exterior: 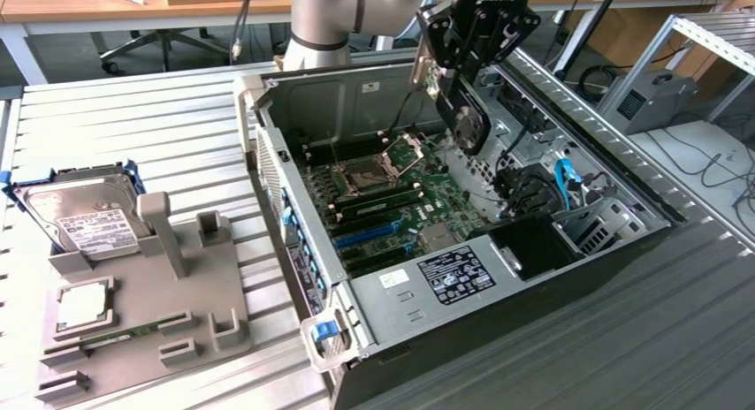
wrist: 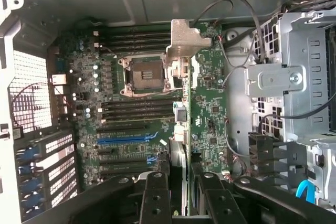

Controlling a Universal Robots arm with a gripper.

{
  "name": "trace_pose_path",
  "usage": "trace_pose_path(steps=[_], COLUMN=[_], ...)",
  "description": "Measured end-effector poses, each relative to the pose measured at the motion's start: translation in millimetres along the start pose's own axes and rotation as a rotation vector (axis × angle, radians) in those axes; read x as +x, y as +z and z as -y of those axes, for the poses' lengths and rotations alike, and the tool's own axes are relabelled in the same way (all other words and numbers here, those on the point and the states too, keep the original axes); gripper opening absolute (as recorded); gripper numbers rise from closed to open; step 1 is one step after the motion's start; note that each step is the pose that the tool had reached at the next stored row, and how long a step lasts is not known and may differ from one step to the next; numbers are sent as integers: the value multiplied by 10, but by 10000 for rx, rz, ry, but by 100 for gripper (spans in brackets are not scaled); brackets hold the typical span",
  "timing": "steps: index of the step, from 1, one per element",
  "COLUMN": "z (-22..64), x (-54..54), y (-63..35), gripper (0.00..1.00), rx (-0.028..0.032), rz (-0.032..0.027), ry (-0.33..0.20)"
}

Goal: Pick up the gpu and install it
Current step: 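Pick up the gpu and move the gpu toward the slot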

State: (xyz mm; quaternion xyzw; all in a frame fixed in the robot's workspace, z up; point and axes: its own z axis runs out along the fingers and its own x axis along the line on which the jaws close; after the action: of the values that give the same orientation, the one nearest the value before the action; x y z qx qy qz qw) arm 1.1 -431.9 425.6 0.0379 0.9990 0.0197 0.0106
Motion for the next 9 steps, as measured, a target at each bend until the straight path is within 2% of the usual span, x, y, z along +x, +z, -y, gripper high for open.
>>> trace_pose_path(steps=[9], z=[-12], x=[-112], y=[24], gripper=[26], rx=[2], rz=[-13], ry=[1])
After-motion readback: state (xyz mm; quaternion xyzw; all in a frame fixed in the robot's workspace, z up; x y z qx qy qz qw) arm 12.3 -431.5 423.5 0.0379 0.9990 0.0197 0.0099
